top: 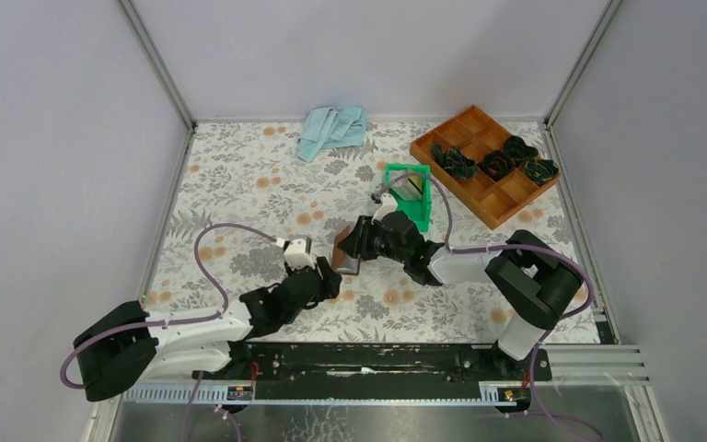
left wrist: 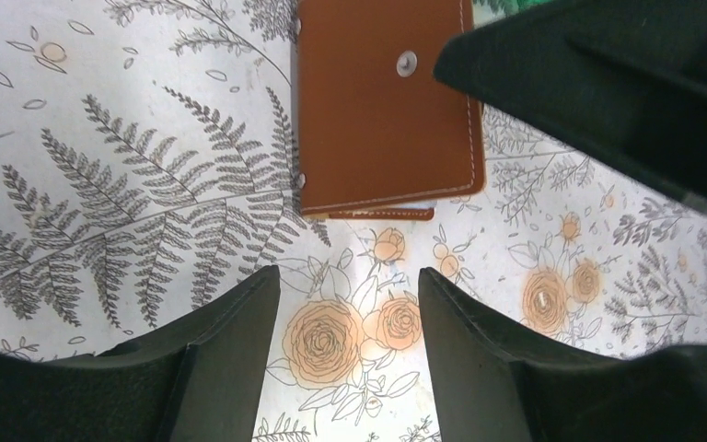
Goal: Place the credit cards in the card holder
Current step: Open the card holder at the center of the board.
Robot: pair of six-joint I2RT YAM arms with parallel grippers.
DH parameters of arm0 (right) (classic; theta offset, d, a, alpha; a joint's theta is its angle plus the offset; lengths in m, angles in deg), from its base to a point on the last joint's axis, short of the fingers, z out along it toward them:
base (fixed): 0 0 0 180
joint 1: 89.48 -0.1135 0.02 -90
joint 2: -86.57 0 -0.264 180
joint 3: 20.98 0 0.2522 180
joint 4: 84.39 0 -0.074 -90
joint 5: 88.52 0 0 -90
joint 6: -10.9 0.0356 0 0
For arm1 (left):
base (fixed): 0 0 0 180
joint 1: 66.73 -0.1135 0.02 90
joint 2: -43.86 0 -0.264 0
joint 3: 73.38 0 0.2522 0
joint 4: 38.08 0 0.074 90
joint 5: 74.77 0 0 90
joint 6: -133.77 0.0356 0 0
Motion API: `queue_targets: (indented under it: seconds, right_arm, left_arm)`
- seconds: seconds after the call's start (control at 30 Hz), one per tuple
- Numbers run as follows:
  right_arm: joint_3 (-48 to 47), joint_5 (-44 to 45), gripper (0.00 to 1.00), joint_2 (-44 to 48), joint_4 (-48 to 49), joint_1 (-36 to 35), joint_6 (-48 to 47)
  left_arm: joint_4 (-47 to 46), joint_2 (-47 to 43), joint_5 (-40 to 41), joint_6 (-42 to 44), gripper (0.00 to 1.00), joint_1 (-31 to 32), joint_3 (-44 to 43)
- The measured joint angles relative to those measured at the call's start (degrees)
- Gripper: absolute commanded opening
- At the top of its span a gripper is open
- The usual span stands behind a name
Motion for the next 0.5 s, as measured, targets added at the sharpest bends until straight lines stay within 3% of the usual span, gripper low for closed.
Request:
queue_targets:
  seconds: [0.5]
  right_arm:
    - [-3.6, 0.1, 0.37, -0.8, -3.4, -1.1, 0.0]
  left_arm:
    - [-0.3, 7.8, 6.2, -0.3, 0.71, 4.4, -2.2]
